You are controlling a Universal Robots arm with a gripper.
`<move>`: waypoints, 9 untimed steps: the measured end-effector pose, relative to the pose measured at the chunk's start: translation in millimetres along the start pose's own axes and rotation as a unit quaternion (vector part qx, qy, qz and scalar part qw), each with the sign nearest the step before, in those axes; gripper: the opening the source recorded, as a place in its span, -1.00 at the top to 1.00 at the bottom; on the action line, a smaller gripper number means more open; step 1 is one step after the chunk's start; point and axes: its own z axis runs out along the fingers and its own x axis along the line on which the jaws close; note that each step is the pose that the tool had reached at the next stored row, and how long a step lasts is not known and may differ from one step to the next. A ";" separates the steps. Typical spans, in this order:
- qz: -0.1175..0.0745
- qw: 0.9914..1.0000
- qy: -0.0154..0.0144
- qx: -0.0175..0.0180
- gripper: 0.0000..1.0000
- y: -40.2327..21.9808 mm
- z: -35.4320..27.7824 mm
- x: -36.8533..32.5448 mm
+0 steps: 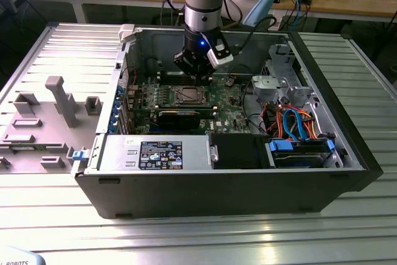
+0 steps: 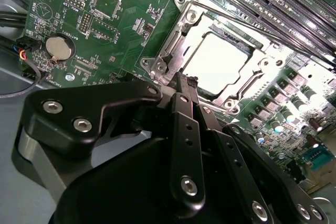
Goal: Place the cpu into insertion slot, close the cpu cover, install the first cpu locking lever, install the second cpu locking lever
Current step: 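Install the second cpu locking lever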
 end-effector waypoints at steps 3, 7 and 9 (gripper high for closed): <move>0.000 1.000 0.000 0.001 0.79 0.0 0.0 0.0; 0.000 1.000 0.000 0.001 0.79 0.0 0.0 0.0; 0.000 1.000 0.000 0.001 0.79 0.0 0.0 0.0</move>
